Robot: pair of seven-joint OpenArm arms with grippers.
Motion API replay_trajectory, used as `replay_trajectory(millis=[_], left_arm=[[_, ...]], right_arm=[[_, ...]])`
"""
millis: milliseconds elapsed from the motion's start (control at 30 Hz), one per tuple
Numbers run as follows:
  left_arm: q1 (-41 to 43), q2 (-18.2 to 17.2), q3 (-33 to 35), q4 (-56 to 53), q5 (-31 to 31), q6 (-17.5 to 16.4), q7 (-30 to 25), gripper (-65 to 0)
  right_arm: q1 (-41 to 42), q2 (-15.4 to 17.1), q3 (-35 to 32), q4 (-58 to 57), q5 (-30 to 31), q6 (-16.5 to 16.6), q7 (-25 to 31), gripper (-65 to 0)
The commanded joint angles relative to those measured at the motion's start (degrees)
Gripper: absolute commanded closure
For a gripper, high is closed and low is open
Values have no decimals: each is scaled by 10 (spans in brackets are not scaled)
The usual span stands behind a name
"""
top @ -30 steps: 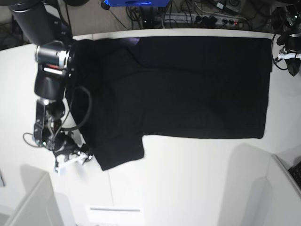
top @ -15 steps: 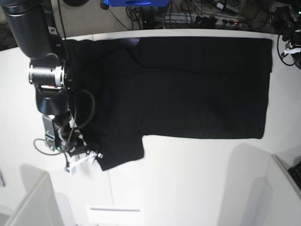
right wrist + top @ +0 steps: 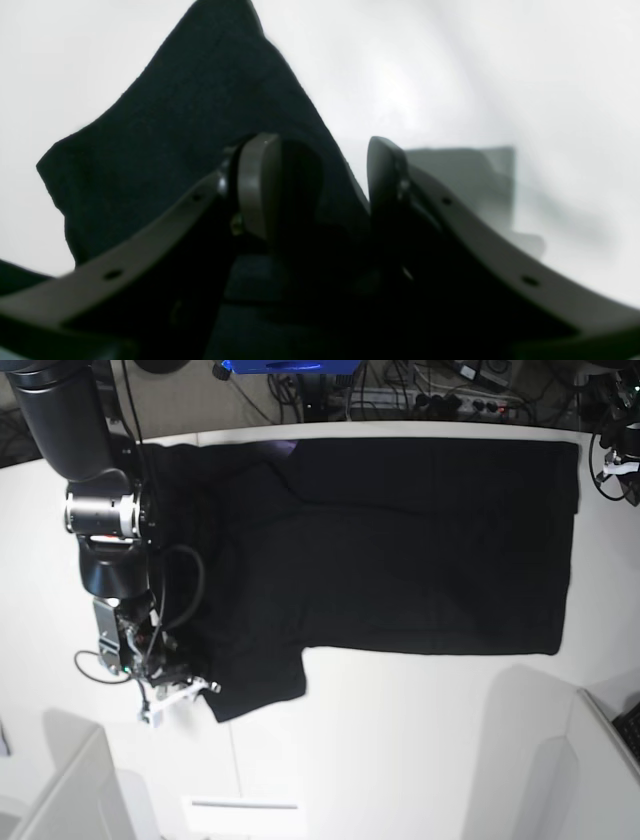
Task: Fold the T-shirt properly
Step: 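Release the edge and reach both grippers to the shirt's opposite edge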
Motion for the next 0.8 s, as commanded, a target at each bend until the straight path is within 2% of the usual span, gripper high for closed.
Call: replay_trajectory(millis=[0, 67, 133, 233, 367, 467, 567, 700, 767], left_arm=[[-7, -10, -5, 7, -3, -3, -14, -137], [-22, -17, -8, 0, -3, -3, 10, -224], [-48, -37, -8, -5, -3, -3, 67, -290], [-92, -44, -10, -5, -3, -3, 121, -336], [-142, -60, -2, -23, 18, -3, 128, -347], [-190, -79, 25, -50, 53, -3, 128, -347], [-234, -96, 49, -75, 71, -3, 128, -367], [-291, -124, 87, -126, 70, -3, 128, -522], [-326, -140, 118, -159, 70, -3, 128, -555]], right_arm=[[4, -2, -5, 0, 0, 2, -25, -255], [1, -2, -32, 0, 0, 2, -25, -255], [0, -2, -64, 0, 4, 1, -23, -254], [-1, -2, -57, 0, 5, 1, -22, -212], [-1, -1, -43, 0, 3, 1, -22, -107], [-1, 0, -44, 0, 3, 1, -22, 0], [-1, 0, -41, 0, 3, 1, -22, 0], [-1, 0, -44, 0, 3, 1, -22, 0], [-1, 0, -44, 0, 3, 1, -22, 0]])
